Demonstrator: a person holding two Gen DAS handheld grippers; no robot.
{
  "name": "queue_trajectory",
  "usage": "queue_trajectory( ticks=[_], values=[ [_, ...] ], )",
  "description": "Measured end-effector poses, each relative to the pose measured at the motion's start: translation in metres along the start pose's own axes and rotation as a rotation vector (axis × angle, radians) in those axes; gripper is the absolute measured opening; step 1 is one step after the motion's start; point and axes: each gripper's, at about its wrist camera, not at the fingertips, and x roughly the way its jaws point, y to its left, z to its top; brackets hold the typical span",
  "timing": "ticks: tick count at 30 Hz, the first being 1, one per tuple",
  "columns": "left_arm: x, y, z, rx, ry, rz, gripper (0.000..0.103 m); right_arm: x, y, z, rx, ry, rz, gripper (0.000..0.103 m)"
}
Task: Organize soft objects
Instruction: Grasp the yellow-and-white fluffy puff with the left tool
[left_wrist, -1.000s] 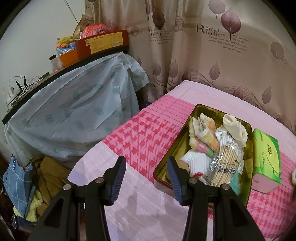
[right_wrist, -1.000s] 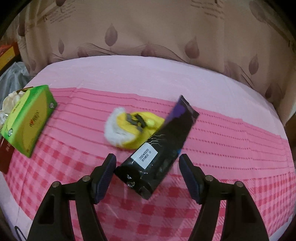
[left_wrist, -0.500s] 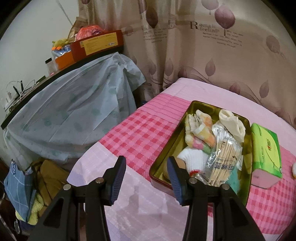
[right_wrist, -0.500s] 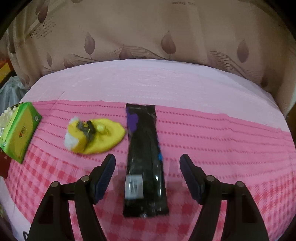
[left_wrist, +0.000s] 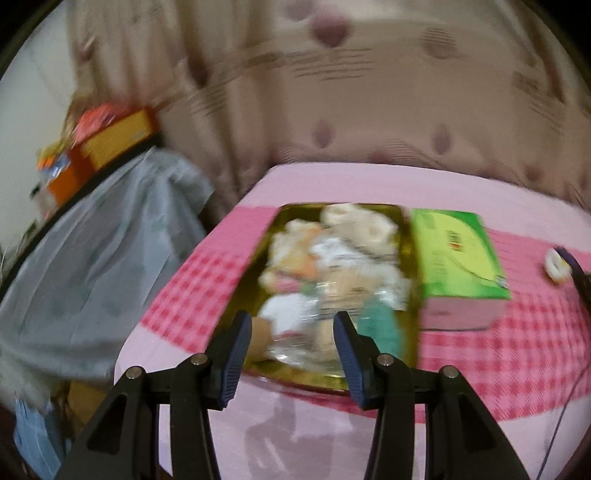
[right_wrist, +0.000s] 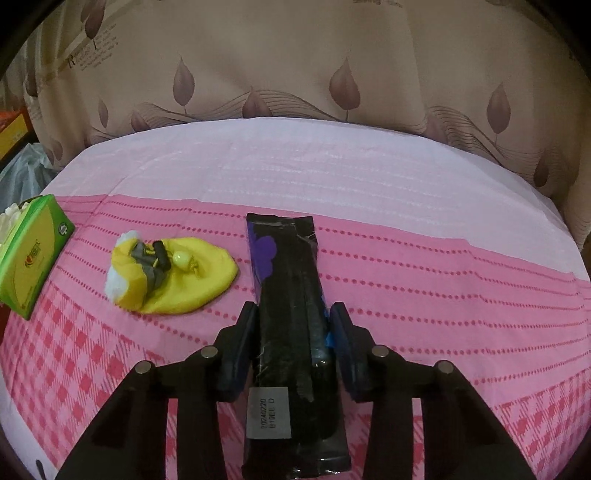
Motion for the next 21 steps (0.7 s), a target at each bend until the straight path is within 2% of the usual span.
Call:
queue_trajectory(
  ticks=[5, 17, 21],
  values=[
    [-0.010, -0.050, 0.009, 0.033, -0.001, -0.176, 0.048, -0.010, -0.013, -0.012, 0.018, -0.009, -0.015, 0.036],
    [-0.002, -0.217, 0.037, 0.273, 0.040, -0.485, 0.049, -0.039, -0.093, -0.049, 0.120, -0.007, -0.141, 0.036],
    [0.007, -0.260, 0.045, 0.322, 0.063, -0.565, 0.049, -0.043, -0.110, -0.054, 0.182, -0.020, -0.116, 0.038]
  ],
)
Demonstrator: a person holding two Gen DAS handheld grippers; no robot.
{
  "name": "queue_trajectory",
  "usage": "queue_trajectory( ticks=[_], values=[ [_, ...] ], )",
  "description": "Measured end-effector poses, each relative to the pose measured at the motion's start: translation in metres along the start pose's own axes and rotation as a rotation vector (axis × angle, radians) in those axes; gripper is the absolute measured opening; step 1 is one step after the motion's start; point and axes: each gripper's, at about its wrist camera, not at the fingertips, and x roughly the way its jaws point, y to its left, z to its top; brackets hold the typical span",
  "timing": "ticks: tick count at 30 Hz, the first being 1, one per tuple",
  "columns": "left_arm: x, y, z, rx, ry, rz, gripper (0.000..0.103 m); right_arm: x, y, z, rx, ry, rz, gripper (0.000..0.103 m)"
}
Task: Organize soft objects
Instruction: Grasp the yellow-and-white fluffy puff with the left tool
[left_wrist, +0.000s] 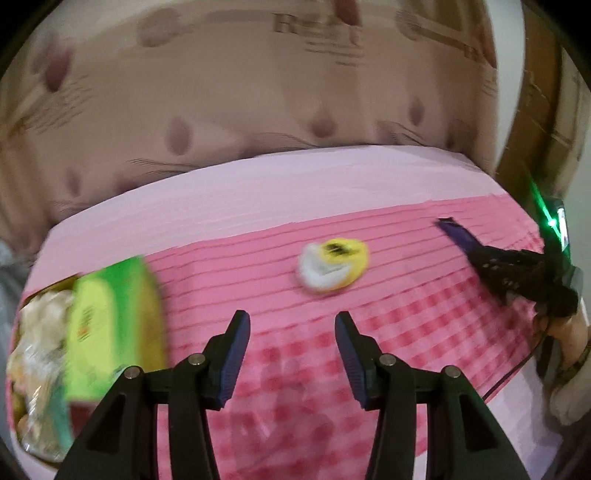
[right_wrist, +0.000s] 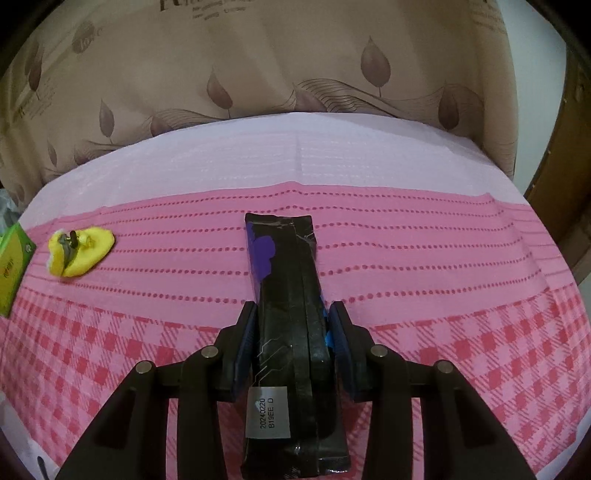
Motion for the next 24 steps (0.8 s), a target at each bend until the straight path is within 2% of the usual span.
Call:
queue_trajectory(
  ticks=[6, 12, 18, 21, 24],
  values=[
    [0.042, -0.014, 0.023, 0.009, 0.055, -0.054, 0.049, 0.002, 0.000, -0.002, -0.025, 0.002, -0.019, 0.039],
    [0.078, -0.008, 0.037, -0.027, 0.106, -0.072, 0.049, 0.007, -0.004, 0.003, -0.018, 0.003, -0.007, 0.040],
    [0.107, -0.002, 0.043, -0.059, 0.147, -0.082, 0.049, 0.003, 0.000, -0.001, -0.012, 0.002, -0.002, 0.041],
    [0.113, 0.000, 0.042, -0.098, 0.141, -0.117, 0.049, 0.003, 0.003, 0.000, -0.010, 0.002, 0.001, 0.041],
    [0.112, 0.003, 0.039, -0.144, 0.130, -0.151, 0.040, 0.002, 0.004, -0.001, -0.008, 0.002, 0.002, 0.042]
  ],
)
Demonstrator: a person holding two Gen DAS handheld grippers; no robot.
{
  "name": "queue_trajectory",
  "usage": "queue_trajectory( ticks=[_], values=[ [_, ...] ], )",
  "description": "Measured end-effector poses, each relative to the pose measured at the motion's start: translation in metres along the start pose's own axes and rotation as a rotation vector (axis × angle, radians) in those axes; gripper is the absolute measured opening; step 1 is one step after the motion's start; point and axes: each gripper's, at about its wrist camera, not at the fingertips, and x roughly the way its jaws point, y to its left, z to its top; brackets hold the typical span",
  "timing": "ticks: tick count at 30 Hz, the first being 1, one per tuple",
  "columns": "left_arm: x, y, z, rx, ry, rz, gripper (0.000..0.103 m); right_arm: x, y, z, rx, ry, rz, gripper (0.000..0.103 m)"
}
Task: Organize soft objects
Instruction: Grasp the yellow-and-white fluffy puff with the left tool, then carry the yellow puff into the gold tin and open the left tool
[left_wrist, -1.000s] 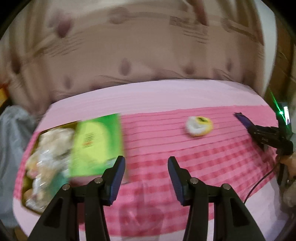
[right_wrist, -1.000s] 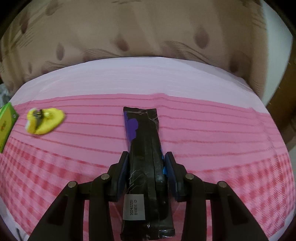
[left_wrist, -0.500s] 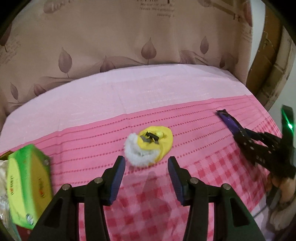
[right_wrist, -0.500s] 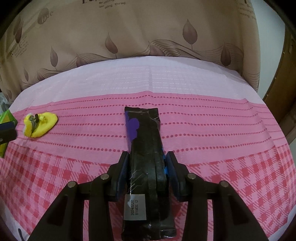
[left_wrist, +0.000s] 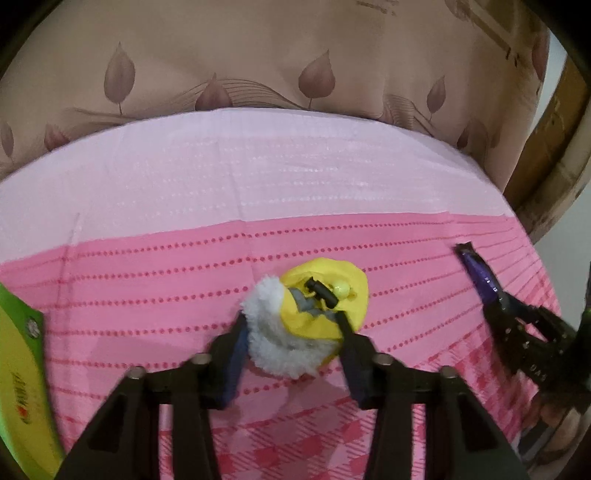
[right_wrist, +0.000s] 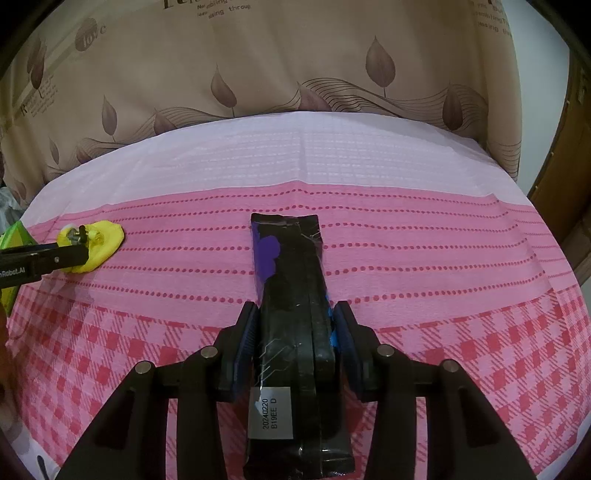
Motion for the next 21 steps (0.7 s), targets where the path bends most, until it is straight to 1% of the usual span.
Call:
queue_trajectory(
  ticks=[2, 5, 21],
  values=[
    [-0.003, -0.002, -0.001, 0.003, -0.012, 0.006, 0.032, 0.000, -0.001, 0.000, 0.000, 0.000, 0.000, 0.042],
    [-0.007, -0.005, -0.004, 0.012, -0.015, 0.015, 0.026, 0.000, 0.001, 0.000, -0.002, 0.000, -0.001, 0.042],
    [-0.030, -0.009, -0.015, 0.010, -0.034, 0.056, 0.024, 0.000, 0.003, -0.001, -0.006, 0.000, -0.007, 0.042]
  ],
)
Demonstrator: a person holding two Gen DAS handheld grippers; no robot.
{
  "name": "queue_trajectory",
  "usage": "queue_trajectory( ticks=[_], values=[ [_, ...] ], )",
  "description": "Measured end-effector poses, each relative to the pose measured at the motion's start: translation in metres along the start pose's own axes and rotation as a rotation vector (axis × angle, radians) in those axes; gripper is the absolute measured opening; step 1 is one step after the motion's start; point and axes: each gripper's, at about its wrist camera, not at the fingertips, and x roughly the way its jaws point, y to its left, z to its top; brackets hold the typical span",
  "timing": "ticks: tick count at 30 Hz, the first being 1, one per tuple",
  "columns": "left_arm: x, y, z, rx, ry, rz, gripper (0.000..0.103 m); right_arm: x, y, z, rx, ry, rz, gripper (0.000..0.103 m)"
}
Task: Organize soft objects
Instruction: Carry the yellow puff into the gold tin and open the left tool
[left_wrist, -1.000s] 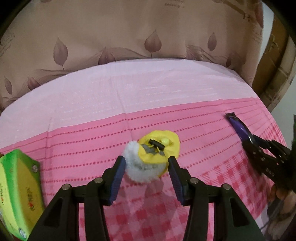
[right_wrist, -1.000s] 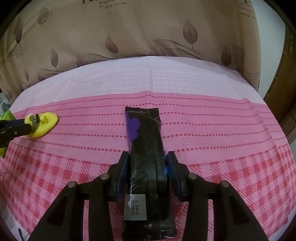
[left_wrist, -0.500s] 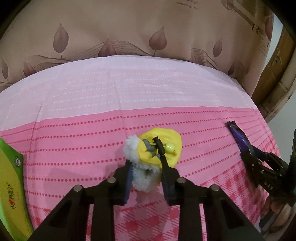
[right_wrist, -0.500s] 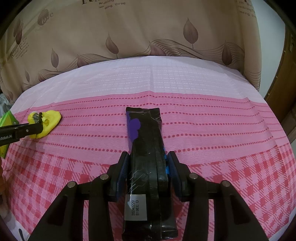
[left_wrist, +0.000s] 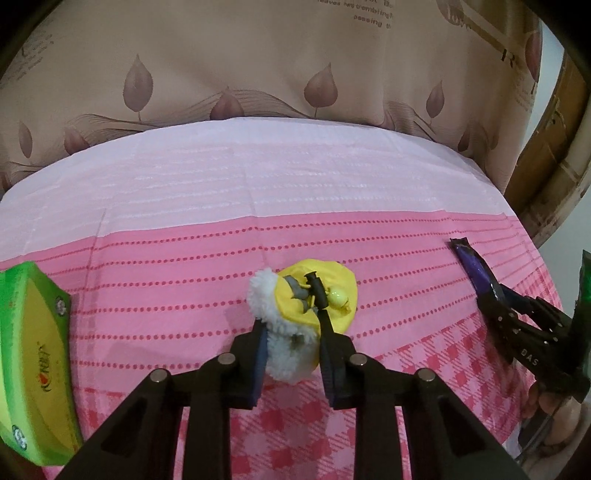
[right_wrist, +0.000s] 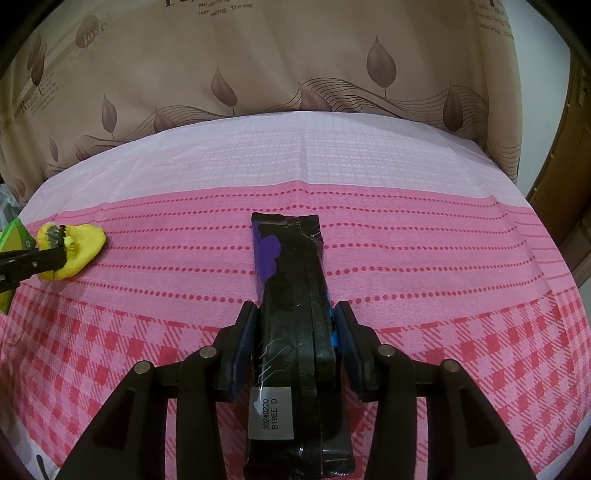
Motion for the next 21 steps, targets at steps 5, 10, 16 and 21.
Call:
queue_trajectory(
  ticks=[5, 10, 16, 21],
  values=[
    [-0.012, 0.000, -0.004, 0.002, -0.007, 0.017, 0.024, 0.000, 0.000, 0.000, -0.002, 0.000, -0.001, 0.042],
    [-0.028, 0.003, -0.008, -0.013, -0.017, 0.037, 0.024, 0.001, 0.000, 0.000, -0.004, 0.000, -0.003, 0.042],
    [-0.053, 0.016, -0.016, -0.031, -0.041, 0.063, 0.024, 0.001, 0.000, -0.001, -0.004, 0.000, -0.004, 0.042],
    [-0.074, 0.032, -0.024, -0.054, -0.054, 0.089, 0.024, 0.001, 0.000, -0.001, -0.004, 0.000, -0.004, 0.042]
  ],
)
